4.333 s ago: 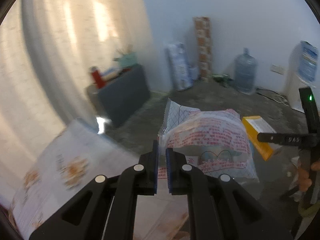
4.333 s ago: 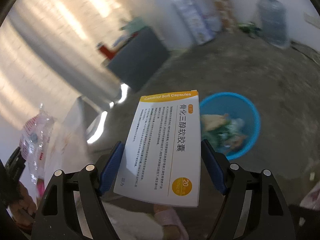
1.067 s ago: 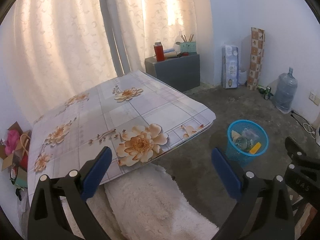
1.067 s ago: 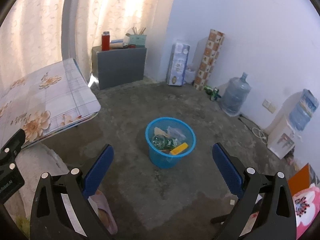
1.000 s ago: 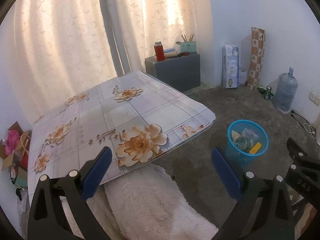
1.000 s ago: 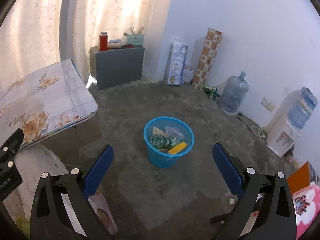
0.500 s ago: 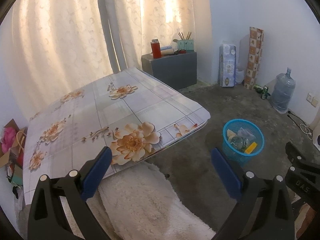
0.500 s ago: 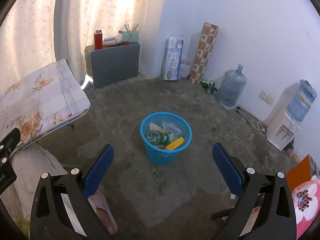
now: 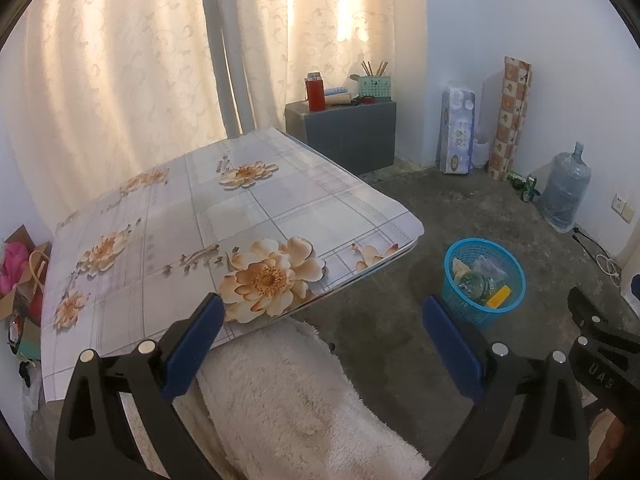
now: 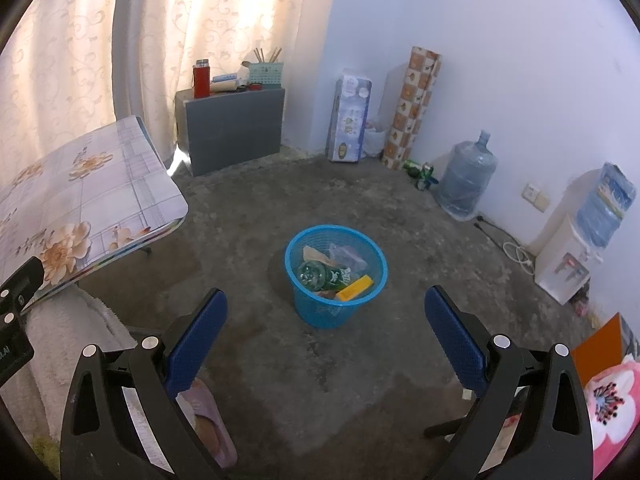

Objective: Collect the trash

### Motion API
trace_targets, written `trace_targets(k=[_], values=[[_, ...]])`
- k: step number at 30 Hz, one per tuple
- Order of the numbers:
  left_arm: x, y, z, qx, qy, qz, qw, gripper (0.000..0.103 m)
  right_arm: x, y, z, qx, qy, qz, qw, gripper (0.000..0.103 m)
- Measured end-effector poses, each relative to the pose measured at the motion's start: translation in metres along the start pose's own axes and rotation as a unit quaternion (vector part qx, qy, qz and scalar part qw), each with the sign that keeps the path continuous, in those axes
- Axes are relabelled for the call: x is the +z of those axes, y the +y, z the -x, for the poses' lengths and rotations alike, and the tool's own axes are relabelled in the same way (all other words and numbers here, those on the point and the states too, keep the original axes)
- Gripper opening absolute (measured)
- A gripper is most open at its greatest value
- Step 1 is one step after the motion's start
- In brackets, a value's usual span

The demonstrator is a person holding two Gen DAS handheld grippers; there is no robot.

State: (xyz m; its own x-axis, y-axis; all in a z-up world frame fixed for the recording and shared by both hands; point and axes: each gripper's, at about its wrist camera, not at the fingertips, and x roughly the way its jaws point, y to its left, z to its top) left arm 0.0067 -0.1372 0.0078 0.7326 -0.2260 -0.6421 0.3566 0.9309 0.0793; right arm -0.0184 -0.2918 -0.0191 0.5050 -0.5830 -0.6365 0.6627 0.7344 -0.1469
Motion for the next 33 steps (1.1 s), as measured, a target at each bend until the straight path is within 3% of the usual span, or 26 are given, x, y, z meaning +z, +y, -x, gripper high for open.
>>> trace_targets(k=[33], values=[[-0.0062,-0.0013,-0.0008,-0.006,0.011,0.009,0.9999,0.097,0.0018,0.0000,0.0015,0.000,0.001,0.000,1.000,0.095]])
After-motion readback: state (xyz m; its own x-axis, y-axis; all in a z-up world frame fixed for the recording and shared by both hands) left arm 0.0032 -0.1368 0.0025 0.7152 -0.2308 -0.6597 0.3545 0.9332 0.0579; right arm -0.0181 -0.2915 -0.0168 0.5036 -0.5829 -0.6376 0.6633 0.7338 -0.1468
